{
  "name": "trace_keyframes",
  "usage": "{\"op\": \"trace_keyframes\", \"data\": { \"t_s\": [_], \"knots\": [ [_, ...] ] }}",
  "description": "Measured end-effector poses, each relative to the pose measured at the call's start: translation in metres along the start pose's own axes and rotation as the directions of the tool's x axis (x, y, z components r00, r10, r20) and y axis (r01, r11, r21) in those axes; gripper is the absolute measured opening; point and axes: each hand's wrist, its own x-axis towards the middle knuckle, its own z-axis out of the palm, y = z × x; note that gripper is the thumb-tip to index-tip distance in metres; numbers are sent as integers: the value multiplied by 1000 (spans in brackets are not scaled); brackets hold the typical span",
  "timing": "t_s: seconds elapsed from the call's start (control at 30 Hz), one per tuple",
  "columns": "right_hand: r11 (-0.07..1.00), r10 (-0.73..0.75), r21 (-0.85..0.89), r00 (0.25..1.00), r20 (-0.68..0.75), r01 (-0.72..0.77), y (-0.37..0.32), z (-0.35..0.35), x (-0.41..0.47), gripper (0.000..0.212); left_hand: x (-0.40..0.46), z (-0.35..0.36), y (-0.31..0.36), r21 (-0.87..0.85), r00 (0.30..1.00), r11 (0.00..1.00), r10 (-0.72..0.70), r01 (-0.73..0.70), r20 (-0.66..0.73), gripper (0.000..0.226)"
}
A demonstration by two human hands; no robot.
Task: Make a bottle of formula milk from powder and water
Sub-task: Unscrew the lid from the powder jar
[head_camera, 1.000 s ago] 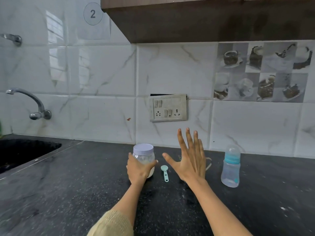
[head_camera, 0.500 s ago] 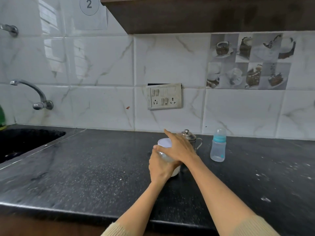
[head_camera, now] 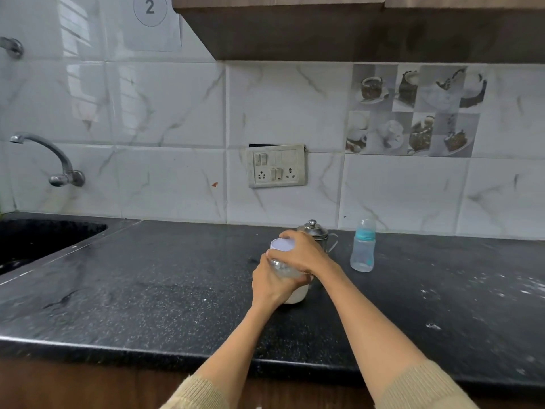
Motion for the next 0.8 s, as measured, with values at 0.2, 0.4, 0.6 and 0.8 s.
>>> {"op": "trace_keyframes", "data": {
  "t_s": [0.2, 0.4, 0.6, 0.8],
  "knots": [
    [988, -86, 145, 973, 214, 56, 10, -18, 9, 58, 3, -9, -3, -6, 992, 998, 58, -58, 111, 80],
    [991, 75, -126, 948, 311, -37, -20, -48, 22, 53, 5, -11, -4, -5, 988, 998, 69, -69, 135, 83],
    [786, 291, -617, 907, 304, -46, -51, -58, 16, 69, 7, -12, -7, -24, 985, 997, 78, -75, 151, 76],
    [849, 261, -528, 849, 460, 25, -62, -62, 11, 65, 9, -13, -8, -38, 982, 994, 110, -106, 155, 77]
  ]
}}
